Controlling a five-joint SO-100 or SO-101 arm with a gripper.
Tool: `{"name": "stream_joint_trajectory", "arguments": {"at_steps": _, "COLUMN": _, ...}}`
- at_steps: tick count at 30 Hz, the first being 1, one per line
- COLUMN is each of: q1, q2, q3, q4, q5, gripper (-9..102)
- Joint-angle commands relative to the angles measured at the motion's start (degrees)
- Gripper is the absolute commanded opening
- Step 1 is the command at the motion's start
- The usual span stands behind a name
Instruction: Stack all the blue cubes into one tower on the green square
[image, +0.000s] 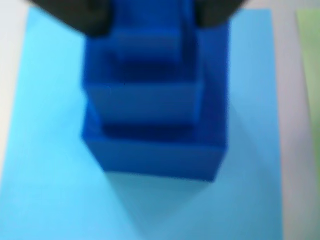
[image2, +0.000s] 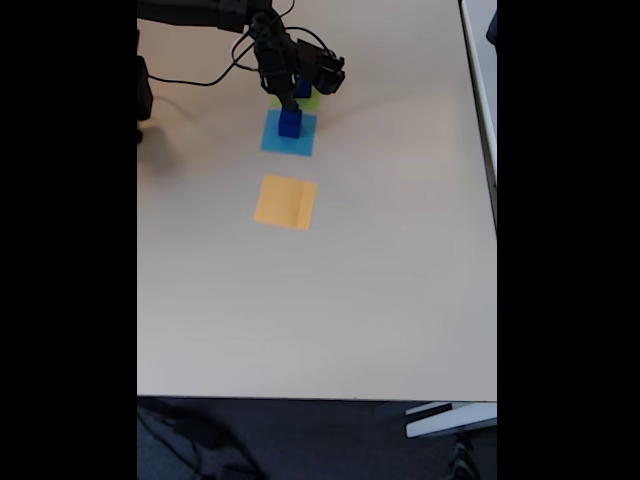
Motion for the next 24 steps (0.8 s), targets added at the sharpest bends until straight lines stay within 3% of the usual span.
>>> {"name": "stream_joint_trajectory", "arguments": {"at_steps": 1, "q1": 0.5, "q2": 0.5, "q3": -1.0, "q4": -0.7, "q5": -0.3, "gripper": 6}}
{"name": "stream_joint_trajectory", "arguments": {"at_steps": 24, "q1": 0.2, "q2": 3.3, "q3": -1.3, "q4": 1.8, "q5": 1.2, "gripper": 0}}
